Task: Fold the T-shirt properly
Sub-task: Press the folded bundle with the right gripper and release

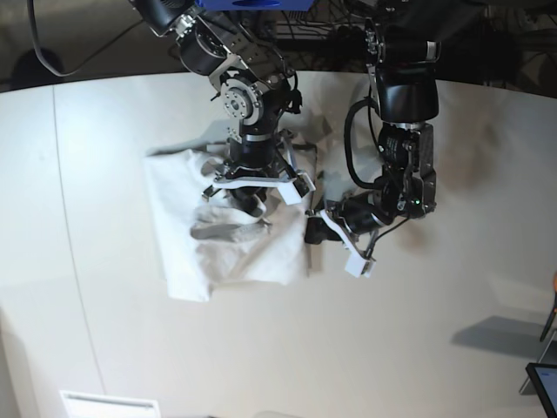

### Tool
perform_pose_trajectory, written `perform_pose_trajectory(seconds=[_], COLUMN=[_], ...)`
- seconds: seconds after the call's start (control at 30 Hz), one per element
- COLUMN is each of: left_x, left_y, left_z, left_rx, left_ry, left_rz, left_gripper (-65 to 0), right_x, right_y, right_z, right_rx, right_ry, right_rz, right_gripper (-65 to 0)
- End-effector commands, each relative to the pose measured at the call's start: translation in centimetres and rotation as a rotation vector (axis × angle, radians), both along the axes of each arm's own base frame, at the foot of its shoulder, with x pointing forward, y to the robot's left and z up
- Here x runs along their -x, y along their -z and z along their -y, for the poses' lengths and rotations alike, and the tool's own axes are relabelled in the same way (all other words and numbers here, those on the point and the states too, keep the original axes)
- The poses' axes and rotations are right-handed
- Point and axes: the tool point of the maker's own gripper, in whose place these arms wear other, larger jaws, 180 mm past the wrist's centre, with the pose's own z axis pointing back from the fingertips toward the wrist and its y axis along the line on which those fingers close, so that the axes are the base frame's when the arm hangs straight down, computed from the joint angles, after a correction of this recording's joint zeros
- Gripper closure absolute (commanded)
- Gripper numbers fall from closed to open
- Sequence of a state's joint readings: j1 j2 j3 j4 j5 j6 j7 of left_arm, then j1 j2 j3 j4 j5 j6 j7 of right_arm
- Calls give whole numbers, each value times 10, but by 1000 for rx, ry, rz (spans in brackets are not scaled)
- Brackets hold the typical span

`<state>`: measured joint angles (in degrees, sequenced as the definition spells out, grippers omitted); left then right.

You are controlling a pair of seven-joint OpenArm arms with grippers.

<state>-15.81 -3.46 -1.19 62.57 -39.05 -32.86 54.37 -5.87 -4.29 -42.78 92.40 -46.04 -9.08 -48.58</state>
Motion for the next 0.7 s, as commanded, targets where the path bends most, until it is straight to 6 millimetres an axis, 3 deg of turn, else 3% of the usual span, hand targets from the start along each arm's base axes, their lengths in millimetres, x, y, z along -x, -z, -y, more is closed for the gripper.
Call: perform_pose_trajectory(seconds=[0.0,0.2,0.37,0.47,0.57,0.67], left_x=[1,1,0,0,0,0], left_y=[3,3,3,3,3,3], left_z=[-5,-6,-10,-11,-11,-18], left_rx=[-44,-45,-50,-51,-51,-61], left_ry=[12,8,4,2,2,-3], left_rz=[-20,-20,-20,-20,-20,-19], left_gripper=[0,0,0,0,0,0], right_x=[-8,4,7,8,13,18], right_y=[-19,-36,-45,-44,-44,-58], right_z=[-8,-35,-37,-37,-40,-45], right_rx=[-26,-74,-103,-103,-112,-152], right_ry=[-6,-78,-79,-79,-87,-98], right_rz=[63,92,107,104,100,122], right_gripper=[-65,-90,-293,-374,-387,-387])
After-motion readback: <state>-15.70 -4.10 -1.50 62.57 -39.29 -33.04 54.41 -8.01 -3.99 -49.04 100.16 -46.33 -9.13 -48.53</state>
